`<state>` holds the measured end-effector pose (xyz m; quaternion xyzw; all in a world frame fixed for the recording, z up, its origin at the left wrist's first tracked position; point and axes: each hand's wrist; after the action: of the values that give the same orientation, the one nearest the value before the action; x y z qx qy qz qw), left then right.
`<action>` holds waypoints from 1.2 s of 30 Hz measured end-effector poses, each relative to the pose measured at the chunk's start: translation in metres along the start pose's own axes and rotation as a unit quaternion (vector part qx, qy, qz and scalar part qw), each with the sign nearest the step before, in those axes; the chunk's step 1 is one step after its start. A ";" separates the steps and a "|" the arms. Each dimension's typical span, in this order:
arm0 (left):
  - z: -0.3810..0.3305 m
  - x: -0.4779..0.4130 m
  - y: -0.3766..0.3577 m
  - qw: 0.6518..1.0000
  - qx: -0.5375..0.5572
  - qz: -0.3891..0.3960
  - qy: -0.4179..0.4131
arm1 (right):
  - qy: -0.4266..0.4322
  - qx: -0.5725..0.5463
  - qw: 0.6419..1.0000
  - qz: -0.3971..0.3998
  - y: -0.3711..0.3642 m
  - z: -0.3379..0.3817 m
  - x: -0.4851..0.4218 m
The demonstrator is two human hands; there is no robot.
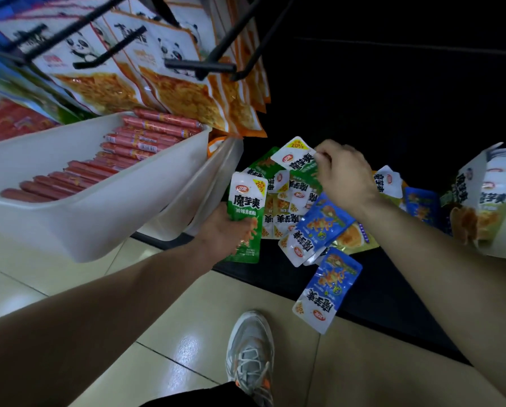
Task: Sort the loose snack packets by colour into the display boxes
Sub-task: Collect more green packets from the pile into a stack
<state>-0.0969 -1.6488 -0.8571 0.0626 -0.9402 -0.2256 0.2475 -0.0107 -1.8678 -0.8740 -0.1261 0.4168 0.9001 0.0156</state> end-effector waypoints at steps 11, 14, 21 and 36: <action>-0.023 0.015 -0.021 0.994 0.106 -0.008 -0.014 | -0.213 -0.253 0.937 0.112 0.022 0.022 0.048; -0.024 0.020 -0.022 0.996 0.086 0.016 -0.029 | -0.254 -0.294 0.915 0.109 0.008 0.037 0.057; 0.000 0.010 -0.013 0.999 0.038 -0.011 -0.015 | -0.174 -0.163 0.962 0.132 -0.017 0.048 0.050; 0.042 -0.012 0.005 0.995 0.061 -0.071 0.046 | 0.121 0.200 0.926 0.296 -0.110 0.019 -0.003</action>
<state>-0.1069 -1.6254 -0.8926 0.1543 -0.9330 -0.1819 0.2694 0.0025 -1.7815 -0.9434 -0.0991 0.6050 0.7399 -0.2771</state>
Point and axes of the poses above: each hand's wrist, its own x-axis away from the middle knuckle, its own y-axis out of the back of the hand, z = x × y, and after that the axes turned 5 degrees about -z, right-handed
